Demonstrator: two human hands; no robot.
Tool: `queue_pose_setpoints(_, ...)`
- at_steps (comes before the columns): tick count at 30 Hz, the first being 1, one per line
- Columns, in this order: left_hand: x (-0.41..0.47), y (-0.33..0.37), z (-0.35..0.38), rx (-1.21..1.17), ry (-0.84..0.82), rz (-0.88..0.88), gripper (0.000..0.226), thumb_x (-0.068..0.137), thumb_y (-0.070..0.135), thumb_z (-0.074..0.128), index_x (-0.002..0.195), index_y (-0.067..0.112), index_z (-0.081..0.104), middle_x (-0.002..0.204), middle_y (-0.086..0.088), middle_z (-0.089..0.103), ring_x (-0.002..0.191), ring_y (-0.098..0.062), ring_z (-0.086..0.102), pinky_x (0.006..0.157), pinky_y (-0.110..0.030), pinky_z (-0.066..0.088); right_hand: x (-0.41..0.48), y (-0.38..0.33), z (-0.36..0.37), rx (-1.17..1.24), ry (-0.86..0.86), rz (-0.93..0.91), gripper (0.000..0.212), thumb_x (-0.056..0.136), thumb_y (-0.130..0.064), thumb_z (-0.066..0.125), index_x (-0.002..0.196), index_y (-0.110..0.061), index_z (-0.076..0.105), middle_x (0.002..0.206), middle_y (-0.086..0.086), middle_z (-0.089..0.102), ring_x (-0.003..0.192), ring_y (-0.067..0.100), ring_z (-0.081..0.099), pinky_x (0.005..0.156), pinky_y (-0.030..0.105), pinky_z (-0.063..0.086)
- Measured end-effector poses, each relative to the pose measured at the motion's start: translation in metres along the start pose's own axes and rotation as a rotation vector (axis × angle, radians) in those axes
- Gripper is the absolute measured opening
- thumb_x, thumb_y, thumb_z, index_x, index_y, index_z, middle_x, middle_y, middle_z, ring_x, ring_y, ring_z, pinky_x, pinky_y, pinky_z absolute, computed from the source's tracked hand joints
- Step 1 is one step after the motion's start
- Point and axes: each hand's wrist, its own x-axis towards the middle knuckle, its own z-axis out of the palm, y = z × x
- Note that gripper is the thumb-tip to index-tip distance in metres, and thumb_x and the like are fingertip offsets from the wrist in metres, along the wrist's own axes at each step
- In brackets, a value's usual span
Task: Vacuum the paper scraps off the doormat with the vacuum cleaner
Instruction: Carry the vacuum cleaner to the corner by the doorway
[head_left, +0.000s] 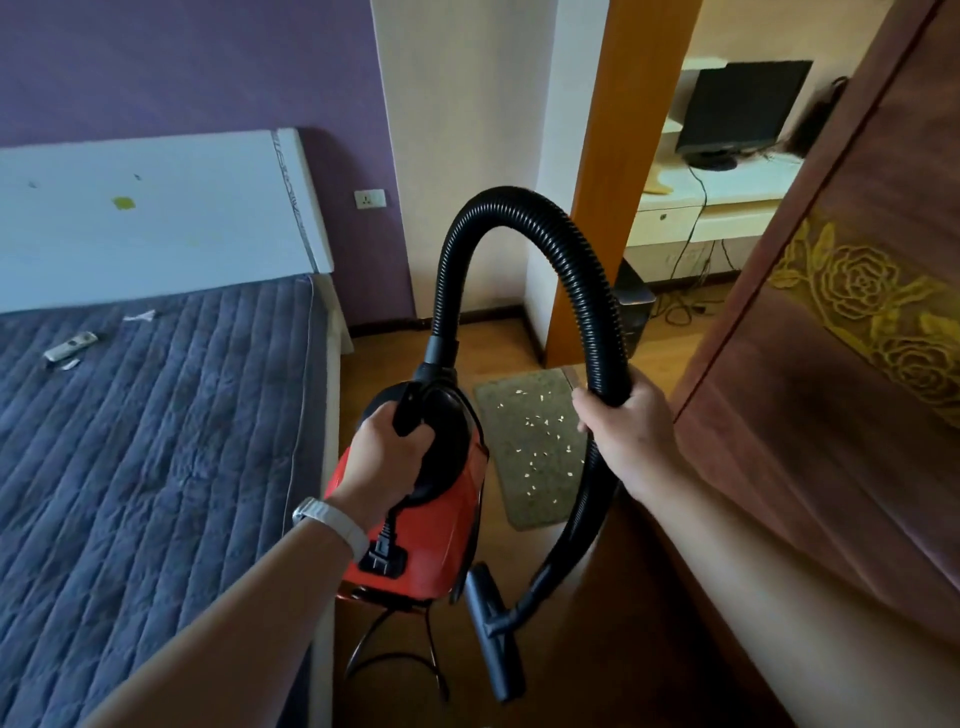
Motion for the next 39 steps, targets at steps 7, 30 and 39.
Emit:
queue_pose_setpoints(7,0.103,0.01,-0.007,0.027,0.063,-0.022,0.005,0.088,0.018,0.061,0.086,0.014,0.058,0.068,-0.004,0.059,0.055,-0.019,0.055,0.05,-0.035,0.047,0.101,-0.006,0.061,0.054,-0.072,-0.008,0.014,0.085,-0.011,0.069,0.077,-0.015,0.058,0.064,0.008,0.062,0.049,0.008,0.054,0.044,0.014,0.042)
queue_pose_setpoints(30,0.477,0.026,-0.02,0.015,0.14,-0.14,0.005,0.089,0.022,0.061,0.088,0.017,0.06,0.067,-0.003,0.061,0.052,-0.017,0.057,0.046,-0.031,0.044,0.457,-0.005,0.258,-0.01,-0.267,0.075,0.01,0.087,-0.016,0.067,0.085,-0.01,0.061,0.068,0.006,0.064,0.053,0.007,0.055,0.045,0.011,0.045)
queue_pose_setpoints(39,0.641,-0.006,-0.03,-0.066,-0.038,-0.16,0.001,0.092,0.017,0.059,0.091,0.017,0.059,0.064,-0.003,0.058,0.044,-0.01,0.053,0.041,-0.027,0.043,0.568,-0.008,0.364,-0.097,-0.191,0.137,0.011,0.086,-0.013,0.068,0.086,-0.012,0.057,0.068,0.008,0.061,0.051,0.009,0.053,0.043,0.012,0.044)
